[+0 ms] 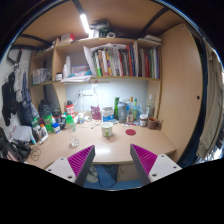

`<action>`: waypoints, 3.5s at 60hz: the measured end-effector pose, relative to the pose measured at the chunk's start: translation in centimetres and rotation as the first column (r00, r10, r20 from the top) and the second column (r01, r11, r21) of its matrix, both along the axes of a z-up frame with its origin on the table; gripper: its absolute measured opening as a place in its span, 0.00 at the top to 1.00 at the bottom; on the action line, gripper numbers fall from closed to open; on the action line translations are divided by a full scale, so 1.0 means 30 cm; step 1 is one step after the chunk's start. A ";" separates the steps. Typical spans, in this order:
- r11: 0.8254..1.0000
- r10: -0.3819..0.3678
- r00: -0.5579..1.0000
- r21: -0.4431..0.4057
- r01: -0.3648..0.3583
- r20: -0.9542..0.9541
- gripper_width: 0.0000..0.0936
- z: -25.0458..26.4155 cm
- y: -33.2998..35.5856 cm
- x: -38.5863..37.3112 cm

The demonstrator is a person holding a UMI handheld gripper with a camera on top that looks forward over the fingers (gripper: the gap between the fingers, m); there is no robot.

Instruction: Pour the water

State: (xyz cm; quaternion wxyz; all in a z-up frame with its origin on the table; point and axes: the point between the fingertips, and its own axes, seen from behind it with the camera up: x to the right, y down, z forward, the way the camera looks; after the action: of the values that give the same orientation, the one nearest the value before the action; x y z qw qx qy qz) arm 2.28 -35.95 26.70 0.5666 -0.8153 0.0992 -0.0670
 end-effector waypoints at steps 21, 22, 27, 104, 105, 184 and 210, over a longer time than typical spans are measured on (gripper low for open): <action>0.998 0.005 1.000 0.057 -0.004 -0.017 0.15 0.040 0.026 -0.110; 0.998 0.008 1.000 0.058 -0.007 -0.018 0.15 0.033 0.035 -0.117; 0.997 0.040 0.999 0.069 -0.039 -0.023 0.15 -0.015 0.097 -0.166; 0.939 0.344 0.865 0.140 -0.314 -0.364 0.65 -0.443 1.510 -0.651; 0.944 0.329 0.845 0.151 -0.292 -0.421 0.65 -0.411 1.519 -0.641; 0.897 0.387 0.617 0.436 -0.079 -0.685 0.65 0.329 1.621 0.112; 0.993 -0.014 0.995 0.122 0.002 0.097 0.64 -0.313 1.584 0.868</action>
State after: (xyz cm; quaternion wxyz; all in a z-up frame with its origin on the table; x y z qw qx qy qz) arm 28.33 11.55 17.30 0.6190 -0.7746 0.0787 -0.1030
